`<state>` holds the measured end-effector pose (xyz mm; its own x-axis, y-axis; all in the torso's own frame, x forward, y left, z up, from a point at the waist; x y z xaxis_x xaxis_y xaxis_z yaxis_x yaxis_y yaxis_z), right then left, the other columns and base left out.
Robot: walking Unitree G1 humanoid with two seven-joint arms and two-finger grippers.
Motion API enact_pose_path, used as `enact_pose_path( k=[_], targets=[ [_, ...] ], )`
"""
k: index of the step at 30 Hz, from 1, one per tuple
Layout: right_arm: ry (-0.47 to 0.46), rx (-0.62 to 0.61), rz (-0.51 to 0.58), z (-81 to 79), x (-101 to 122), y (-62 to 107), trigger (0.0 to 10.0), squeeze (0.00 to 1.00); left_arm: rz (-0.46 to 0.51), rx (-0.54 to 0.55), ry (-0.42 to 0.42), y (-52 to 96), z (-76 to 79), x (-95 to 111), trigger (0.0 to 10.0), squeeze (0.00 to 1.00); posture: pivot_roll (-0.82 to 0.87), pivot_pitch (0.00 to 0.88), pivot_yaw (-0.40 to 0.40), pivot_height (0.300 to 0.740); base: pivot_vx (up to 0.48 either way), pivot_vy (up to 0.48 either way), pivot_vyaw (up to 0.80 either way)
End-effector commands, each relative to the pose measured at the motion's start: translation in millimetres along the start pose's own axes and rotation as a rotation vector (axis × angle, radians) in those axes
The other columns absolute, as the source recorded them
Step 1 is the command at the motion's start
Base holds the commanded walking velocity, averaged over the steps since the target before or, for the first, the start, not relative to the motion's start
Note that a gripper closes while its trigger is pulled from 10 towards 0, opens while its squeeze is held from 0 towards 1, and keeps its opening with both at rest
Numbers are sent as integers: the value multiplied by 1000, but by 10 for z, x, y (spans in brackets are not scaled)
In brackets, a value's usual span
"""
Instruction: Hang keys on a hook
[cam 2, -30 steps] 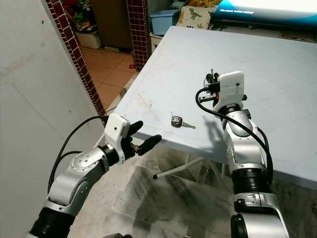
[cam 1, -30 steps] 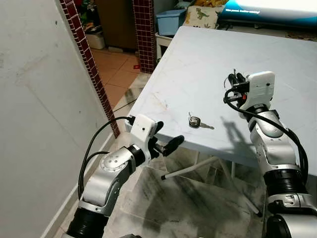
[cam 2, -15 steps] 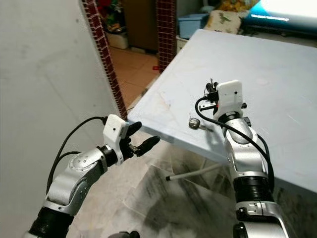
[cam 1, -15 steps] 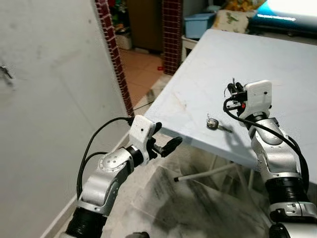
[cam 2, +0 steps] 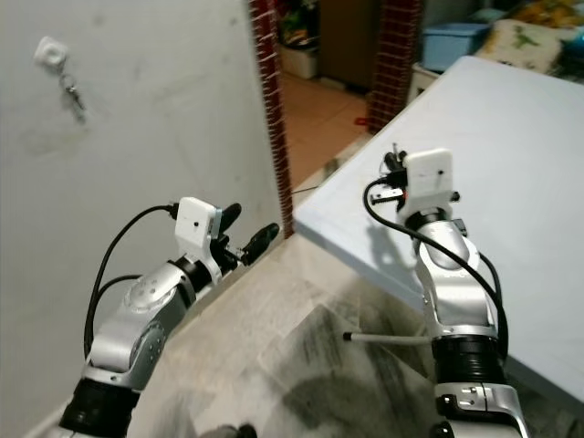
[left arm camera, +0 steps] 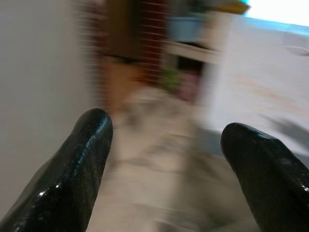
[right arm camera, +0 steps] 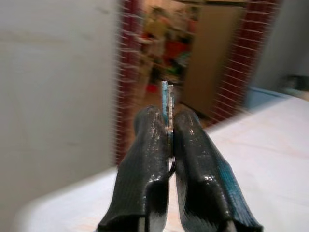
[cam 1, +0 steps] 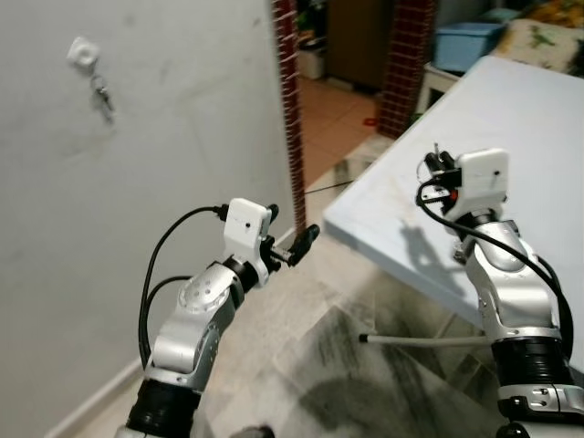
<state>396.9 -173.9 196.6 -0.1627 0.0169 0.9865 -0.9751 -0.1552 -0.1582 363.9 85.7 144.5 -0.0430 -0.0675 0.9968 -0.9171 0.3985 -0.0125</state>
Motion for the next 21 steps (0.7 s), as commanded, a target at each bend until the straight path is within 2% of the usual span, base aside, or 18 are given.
enact_pose_path(
  k=[1, 3, 4, 7, 13, 14, 15, 21],
  targets=[
    [0, 0, 13, -27, 69, 28, 10000, 0, 27, 90, -15, 51, -147, 44, 10000, 0, -59, 59, 56, 740, 0, 0, 800],
    [-13, 8, 10, -93, 61, 80, 10000, 0, 35, 130, -24, 112, -218, 37, 10000, 0, -62, 64, 59, 740, 0, 0, 800],
    [-21, 26, -2, -194, 30, 166, 10000, 0, 33, 167, -47, 204, -292, 1, 10000, 0, -64, 64, 63, 740, 0, 0, 800],
    [-53, 43, -25, -295, -26, 281, 10000, 0, 22, 201, -65, 306, -354, -49, 10000, 0, -60, 67, 64, 740, 0, 0, 800],
    [-44, 71, -43, -409, -57, 413, 10000, 0, 9, 236, -76, 409, -393, -100, 10000, 0, -55, 73, 62, 740, 0, 0, 800],
    [-41, 78, -51, -447, -67, 468, 10000, 0, 2, 251, -79, 465, -401, -130, 10000, 0, -55, 73, 62, 740, 0, 0, 800],
    [-33, 83, -65, -493, -80, 542, 10000, 0, -20, 262, -78, 583, -387, -206, 10000, 0, -55, 83, 61, 740, 0, 0, 600],
    [-40, 65, -75, -490, -78, 589, 10000, 0, -45, 268, -76, 720, -341, -267, 10000, 0, -38, 91, 62, 740, 0, 0, 707]
  ],
)
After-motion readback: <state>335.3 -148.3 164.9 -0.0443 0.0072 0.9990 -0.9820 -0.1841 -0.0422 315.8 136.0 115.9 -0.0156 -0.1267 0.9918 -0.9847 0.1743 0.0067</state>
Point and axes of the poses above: a point about 5 cm out from each wrist's last joint towards the gripper, its own y axis pointing back from the gripper into the wrist, its own x axis along the axis of the wrist's last joint, z = x × y, the point moved 6 cm from there along -y, pointing out of the wrist towards the gripper, and after that the axes turned 9 degrees about -y, right-handed, at the moved point
